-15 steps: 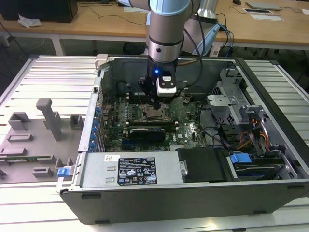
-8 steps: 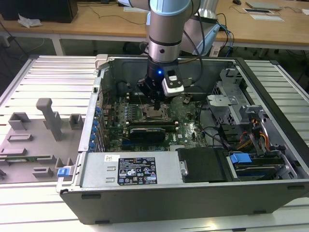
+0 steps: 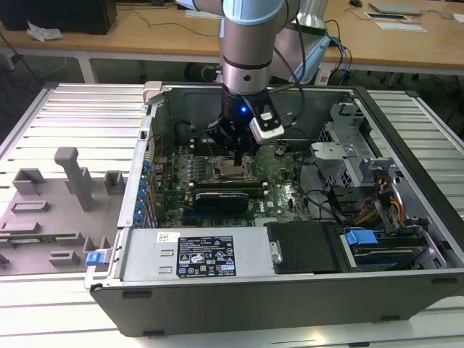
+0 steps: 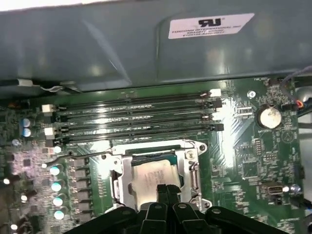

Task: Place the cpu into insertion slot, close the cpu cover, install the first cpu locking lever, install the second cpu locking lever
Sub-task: 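Close the cpu cover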

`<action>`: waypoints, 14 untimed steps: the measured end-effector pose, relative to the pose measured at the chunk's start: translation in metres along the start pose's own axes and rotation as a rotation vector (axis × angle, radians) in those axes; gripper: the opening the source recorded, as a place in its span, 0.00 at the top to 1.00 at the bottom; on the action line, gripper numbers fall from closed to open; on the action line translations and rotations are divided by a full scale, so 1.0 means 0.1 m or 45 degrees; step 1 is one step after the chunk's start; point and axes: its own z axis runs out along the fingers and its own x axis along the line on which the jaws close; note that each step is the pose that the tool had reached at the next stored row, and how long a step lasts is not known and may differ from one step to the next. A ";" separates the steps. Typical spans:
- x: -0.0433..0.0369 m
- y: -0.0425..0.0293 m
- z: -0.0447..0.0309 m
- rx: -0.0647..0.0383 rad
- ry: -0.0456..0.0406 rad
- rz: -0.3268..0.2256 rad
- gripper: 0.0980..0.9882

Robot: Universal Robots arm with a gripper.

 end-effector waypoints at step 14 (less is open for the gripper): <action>0.096 -0.071 0.013 -0.005 -0.072 -0.100 0.99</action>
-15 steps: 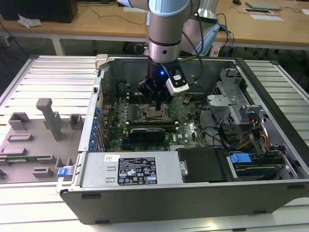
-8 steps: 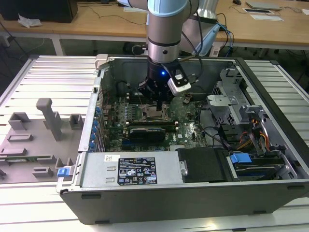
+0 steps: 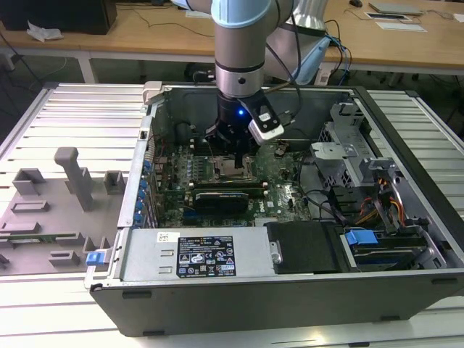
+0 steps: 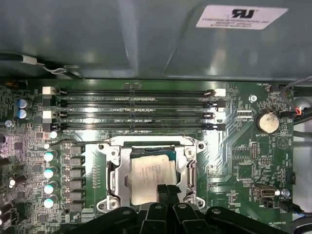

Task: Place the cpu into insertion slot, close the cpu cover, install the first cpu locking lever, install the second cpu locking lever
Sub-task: 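Close the cpu cover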

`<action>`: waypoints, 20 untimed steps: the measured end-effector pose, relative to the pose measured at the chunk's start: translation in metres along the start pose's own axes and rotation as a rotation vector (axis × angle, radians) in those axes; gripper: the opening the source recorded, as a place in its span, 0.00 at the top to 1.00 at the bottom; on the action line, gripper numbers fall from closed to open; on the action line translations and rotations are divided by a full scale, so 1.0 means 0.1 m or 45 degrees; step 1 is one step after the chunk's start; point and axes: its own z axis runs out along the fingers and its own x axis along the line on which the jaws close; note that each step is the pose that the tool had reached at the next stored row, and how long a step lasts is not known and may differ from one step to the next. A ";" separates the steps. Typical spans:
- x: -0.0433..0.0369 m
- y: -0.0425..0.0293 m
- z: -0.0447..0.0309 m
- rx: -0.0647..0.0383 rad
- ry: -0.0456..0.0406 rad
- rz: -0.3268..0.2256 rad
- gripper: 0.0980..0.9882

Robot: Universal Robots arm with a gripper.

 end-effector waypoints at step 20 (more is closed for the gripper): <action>0.426 0.027 0.112 -0.008 -0.017 -0.038 0.99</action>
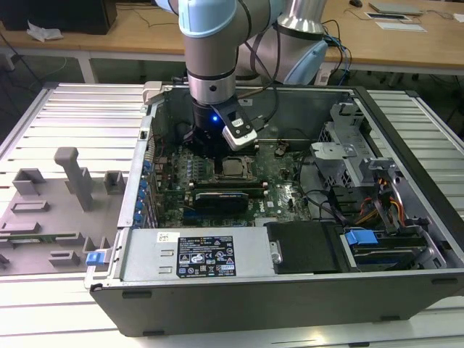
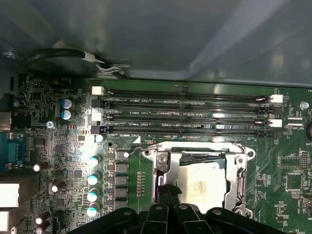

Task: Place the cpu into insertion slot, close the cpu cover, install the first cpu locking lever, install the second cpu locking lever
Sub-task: 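Close the cpu cover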

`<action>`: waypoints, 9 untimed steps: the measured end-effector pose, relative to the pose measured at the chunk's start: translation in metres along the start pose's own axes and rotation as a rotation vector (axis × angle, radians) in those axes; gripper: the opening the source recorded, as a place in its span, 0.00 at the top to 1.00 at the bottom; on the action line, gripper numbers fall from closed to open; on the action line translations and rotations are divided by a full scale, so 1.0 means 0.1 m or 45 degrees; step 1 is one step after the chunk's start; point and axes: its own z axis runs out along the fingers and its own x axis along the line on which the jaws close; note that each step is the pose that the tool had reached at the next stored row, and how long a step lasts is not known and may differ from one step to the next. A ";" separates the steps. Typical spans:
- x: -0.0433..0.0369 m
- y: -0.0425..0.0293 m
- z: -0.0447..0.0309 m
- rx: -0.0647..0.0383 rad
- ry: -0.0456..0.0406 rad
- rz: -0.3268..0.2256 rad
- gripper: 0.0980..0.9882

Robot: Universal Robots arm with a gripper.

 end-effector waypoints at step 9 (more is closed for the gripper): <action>-0.001 0.000 -0.011 -0.034 -0.013 0.001 0.99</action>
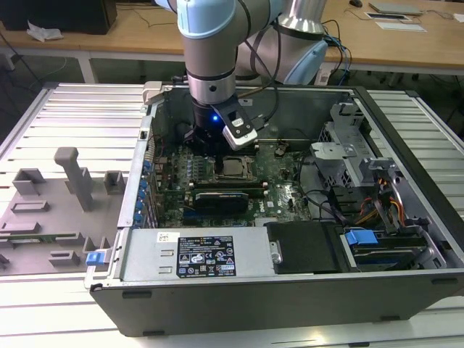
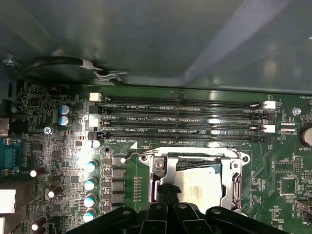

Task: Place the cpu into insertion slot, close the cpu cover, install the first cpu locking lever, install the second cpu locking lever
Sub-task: 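Close the cpu cover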

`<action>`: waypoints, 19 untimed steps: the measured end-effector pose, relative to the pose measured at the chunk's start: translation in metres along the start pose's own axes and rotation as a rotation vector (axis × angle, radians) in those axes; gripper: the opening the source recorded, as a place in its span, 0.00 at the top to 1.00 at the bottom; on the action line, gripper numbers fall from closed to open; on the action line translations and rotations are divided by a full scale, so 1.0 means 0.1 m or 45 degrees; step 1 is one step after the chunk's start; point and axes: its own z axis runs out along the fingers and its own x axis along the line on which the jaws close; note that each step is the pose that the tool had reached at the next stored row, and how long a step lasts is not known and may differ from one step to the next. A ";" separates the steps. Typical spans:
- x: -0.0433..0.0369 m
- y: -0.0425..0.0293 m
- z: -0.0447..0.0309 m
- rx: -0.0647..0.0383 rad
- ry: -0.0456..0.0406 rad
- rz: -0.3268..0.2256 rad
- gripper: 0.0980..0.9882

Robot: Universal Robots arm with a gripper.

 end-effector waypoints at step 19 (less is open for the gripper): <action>-0.092 -0.102 -0.009 0.038 0.002 -0.004 0.99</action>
